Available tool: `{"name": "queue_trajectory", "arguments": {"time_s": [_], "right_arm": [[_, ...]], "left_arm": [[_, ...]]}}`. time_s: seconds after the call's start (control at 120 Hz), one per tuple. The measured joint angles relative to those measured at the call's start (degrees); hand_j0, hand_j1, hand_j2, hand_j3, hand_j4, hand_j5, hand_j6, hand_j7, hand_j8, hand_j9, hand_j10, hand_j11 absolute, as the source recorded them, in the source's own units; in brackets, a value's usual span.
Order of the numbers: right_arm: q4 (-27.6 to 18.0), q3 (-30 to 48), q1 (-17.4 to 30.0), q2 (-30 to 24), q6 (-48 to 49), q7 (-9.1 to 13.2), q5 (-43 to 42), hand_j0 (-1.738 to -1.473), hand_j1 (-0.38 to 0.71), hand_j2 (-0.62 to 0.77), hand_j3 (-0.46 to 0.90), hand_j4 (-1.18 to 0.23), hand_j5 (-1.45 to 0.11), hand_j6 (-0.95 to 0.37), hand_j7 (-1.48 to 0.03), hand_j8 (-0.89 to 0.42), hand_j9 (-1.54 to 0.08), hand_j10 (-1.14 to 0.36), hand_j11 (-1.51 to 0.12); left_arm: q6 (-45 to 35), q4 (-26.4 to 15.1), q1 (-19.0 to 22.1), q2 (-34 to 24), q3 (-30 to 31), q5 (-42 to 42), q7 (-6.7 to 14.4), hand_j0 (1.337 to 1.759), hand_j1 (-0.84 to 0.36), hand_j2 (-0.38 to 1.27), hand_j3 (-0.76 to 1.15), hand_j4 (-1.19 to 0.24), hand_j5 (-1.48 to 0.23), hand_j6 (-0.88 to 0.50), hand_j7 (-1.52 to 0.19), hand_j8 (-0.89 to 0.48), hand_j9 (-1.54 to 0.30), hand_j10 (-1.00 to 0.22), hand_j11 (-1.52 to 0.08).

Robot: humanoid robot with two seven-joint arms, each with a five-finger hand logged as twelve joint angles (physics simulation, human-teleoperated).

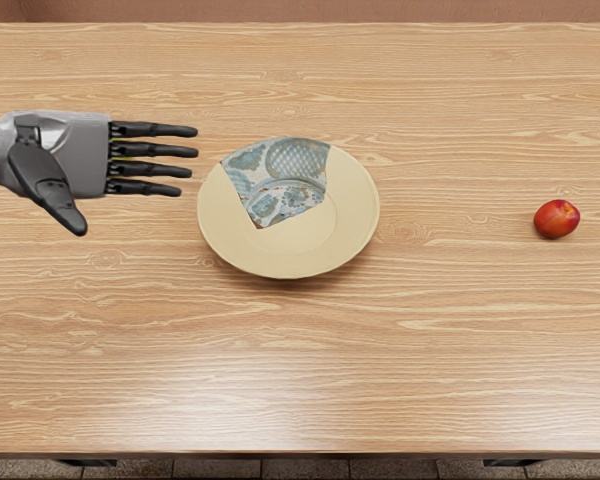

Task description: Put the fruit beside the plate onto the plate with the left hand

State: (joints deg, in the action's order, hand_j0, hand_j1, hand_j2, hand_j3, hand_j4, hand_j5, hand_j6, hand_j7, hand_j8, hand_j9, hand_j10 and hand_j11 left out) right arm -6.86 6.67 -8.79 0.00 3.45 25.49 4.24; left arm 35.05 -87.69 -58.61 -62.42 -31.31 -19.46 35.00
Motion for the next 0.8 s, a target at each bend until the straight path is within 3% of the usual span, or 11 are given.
{"name": "queue_trajectory", "arguments": {"time_s": [0.275,0.5,0.575,0.8], "right_arm": [[0.00,-0.14,-0.08,0.00,0.05,0.00,-0.18,-1.658,-0.35,0.00,0.00,0.00,0.00,0.00,0.00,0.00,0.00,0.00,0.00],[0.00,-0.16,-0.09,0.00,0.01,0.00,-0.21,-1.658,-0.35,0.00,0.00,0.00,0.00,0.00,0.00,0.00,0.00,0.00,0.00],[0.00,-0.16,-0.09,0.00,-0.01,0.00,-0.23,-1.658,-0.35,0.00,0.00,0.00,0.00,0.00,0.00,0.00,0.00,0.00,0.00],[0.00,-0.17,-0.09,0.00,-0.02,0.00,-0.21,-1.658,-0.35,0.00,0.00,0.00,0.00,0.00,0.00,0.00,0.00,0.00,0.00]], "left_arm": [[0.00,0.53,-0.73,2.14,-0.84,4.04,0.00,1.658,0.35,0.00,0.00,0.00,0.00,0.00,0.00,0.00,0.00,0.00,0.00],[-0.02,4.05,-5.07,8.24,-3.79,30.87,0.00,1.658,0.35,0.00,0.00,0.00,0.00,0.00,0.00,0.00,0.00,0.00,0.00],[-0.02,5.16,-8.36,8.20,-3.66,38.97,0.00,1.658,0.35,0.00,0.00,0.00,0.00,0.00,0.00,0.00,0.00,0.00,0.00],[-0.03,12.27,-8.71,15.40,-3.37,55.58,0.00,1.658,0.32,0.00,0.00,-0.02,-0.03,-0.03,-0.03,-0.02,-0.03,-0.02,-0.03]]}}
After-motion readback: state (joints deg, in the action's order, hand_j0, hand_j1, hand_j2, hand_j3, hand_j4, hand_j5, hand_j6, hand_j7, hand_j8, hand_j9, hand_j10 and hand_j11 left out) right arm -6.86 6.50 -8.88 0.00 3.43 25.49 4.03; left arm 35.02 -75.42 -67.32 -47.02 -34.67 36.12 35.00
